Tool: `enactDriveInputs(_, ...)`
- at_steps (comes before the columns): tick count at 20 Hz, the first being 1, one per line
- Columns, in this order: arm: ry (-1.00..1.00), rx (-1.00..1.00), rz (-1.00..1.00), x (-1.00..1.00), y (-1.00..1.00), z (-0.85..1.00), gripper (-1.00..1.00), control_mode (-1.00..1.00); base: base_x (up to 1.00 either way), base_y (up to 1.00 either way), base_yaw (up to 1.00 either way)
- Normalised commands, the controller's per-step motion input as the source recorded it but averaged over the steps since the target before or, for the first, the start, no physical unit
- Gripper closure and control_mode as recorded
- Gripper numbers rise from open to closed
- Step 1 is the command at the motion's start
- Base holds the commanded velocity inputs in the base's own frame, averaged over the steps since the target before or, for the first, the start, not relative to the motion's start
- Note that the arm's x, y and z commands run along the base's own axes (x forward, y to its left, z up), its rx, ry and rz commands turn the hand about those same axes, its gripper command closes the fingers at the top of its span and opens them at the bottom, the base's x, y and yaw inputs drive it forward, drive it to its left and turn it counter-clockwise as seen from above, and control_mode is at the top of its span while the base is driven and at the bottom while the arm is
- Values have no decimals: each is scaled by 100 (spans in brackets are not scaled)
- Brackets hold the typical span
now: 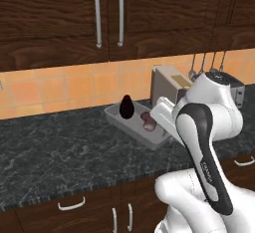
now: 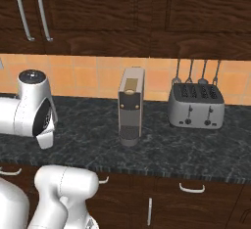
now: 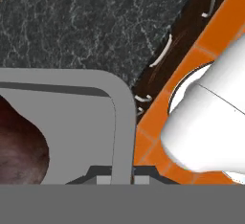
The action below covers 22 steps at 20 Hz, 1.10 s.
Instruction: Take the meat container that has the chicken drumstick and place it on the second highest rack of the freezer. Then take the vegetable container that has the potato and avocado and place it on the highest rack of the freezer.
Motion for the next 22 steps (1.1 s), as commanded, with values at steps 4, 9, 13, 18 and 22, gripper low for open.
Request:
enactDriveInputs(4,9,-4,22,-83,0,91,100,-100,0,0,0)
enactDriveInputs(9,1,-8,25,-100,-21,69,100,-100,0,0,0)
enactDriveInputs(13,0,-6,26,-79,-49,60,100,-100,0,0,0)
enactDriveInputs(18,0,0,16,-36,-11,46,100,-100,0,0,0)
enactDriveInputs(22,0,0,1,-34,0,17,100,-100,0,0,0)
